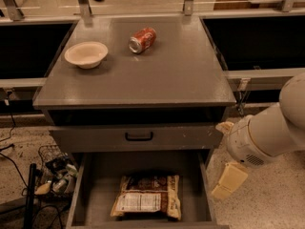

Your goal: Pick brown chip bag from middle drawer and place on counter

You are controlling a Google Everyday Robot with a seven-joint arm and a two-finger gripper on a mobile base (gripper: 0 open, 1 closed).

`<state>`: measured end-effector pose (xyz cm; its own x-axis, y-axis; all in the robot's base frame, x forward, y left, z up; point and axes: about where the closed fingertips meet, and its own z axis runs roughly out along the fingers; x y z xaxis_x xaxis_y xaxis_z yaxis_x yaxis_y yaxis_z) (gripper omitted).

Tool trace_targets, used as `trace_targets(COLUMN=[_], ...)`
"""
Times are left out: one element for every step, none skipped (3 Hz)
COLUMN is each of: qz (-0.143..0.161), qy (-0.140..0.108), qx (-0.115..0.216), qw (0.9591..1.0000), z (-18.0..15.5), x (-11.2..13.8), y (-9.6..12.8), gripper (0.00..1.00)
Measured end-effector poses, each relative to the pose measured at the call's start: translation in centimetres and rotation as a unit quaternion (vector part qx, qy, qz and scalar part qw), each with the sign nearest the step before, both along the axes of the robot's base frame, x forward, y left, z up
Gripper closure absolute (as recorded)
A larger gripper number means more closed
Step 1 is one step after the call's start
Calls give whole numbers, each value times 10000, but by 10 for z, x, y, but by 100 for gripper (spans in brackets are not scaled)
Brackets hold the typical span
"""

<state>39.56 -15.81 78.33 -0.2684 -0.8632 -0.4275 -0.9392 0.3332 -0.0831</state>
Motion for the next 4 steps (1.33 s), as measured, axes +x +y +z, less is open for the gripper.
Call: trace_targets(qz=[262, 312, 198, -43], qy=[106, 239, 100, -185], qx=[39, -9, -304, -695], qw=[9996, 9992, 9993, 9974], z=[-30, -46, -49, -60], x=[10, 15, 13, 13], y=[20, 31, 31, 30], gripper=[0, 0, 0, 0])
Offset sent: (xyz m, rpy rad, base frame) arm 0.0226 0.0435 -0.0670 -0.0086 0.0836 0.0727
